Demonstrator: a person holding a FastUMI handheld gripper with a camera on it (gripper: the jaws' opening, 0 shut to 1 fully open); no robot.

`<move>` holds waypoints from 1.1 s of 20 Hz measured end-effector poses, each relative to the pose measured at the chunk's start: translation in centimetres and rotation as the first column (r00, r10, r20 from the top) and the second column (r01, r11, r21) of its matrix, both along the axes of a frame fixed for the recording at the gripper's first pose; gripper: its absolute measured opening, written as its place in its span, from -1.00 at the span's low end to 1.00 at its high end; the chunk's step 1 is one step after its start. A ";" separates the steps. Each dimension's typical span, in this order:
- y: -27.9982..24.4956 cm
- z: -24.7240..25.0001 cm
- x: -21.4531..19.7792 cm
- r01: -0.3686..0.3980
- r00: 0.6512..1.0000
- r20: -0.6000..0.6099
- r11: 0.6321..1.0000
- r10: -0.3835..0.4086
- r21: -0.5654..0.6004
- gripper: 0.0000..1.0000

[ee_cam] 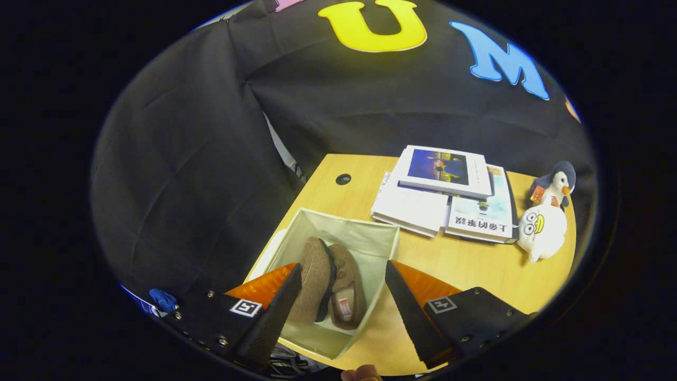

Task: Open the storage box then place both shoes into the box .Put the left shoe in first, then the right shoe, with the right side of both shoes facing outward in a uniform manner.

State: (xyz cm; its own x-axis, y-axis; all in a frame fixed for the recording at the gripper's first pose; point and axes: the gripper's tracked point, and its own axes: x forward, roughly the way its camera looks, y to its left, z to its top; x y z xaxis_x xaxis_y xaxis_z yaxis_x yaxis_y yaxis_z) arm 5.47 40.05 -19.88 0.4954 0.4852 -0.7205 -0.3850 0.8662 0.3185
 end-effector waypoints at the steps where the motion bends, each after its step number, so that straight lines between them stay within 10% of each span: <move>1: -0.5 0.5 0.0 0.024 0.999 0.031 1.000 -0.024 0.006 0.95; 7: -10.7 8.6 2.1 0.198 0.920 0.331 0.978 -0.209 0.066 0.95; 15: -22.5 21.1 1.2 0.383 0.593 0.692 0.900 -0.411 0.207 0.94; 22: -23.8 20.5 0.3 0.342 0.623 0.691 0.922 -0.366 0.180 0.94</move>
State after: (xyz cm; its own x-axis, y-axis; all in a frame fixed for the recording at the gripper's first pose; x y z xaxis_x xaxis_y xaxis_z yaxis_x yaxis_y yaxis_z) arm 5.78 16.25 0.58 0.9815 0.1767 -0.0743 -0.1677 0.9793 0.1129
